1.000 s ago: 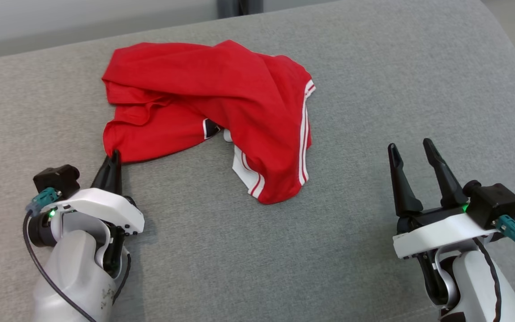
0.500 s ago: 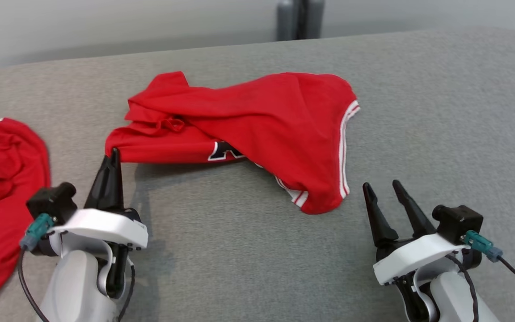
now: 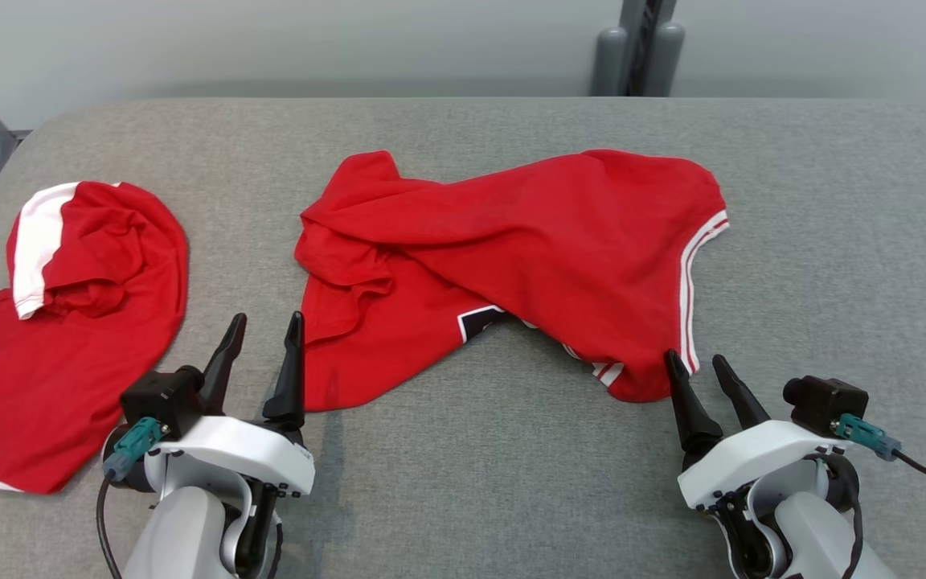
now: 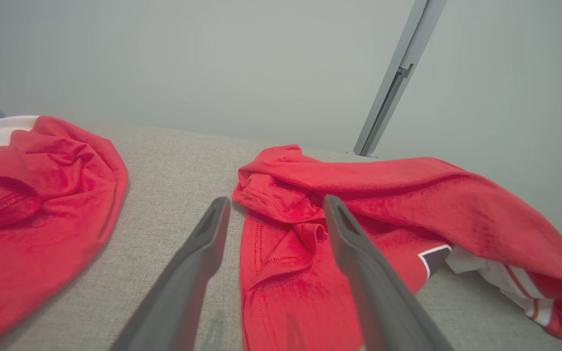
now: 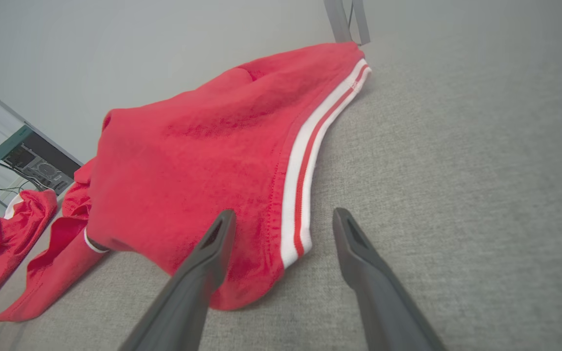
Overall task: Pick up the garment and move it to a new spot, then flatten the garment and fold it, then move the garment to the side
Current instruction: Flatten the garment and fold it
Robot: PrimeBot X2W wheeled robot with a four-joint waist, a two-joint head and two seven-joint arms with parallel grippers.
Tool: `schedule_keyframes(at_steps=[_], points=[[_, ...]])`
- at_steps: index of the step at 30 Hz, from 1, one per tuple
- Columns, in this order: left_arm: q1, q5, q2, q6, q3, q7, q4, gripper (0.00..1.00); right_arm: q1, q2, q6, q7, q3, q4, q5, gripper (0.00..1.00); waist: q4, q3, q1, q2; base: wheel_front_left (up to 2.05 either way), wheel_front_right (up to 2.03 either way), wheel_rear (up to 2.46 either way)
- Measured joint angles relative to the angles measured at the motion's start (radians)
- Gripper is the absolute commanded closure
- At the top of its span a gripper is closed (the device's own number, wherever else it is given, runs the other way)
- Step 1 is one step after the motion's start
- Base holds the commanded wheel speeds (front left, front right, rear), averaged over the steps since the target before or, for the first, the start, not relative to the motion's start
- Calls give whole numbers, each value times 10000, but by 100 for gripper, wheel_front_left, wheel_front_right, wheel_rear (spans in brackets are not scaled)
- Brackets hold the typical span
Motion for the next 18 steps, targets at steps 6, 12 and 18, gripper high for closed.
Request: schedule_keyframes(at_steps=[6,12,18], points=[[95,-186,-6,171,-334,0,-215,0,-307,-4,0,0,58,738,802,0,318,49,0,0,0,0,0],[148,-268,-4,291,-420,0,-431,0,-618,-52,-2,-6,477,1149,1344,100,529,112,0,0,0,0,0],[194,-268,-4,309,-414,0,-541,0,-851,-29,-2,-10,428,968,2008,100,567,144,0,0,0,0,0]])
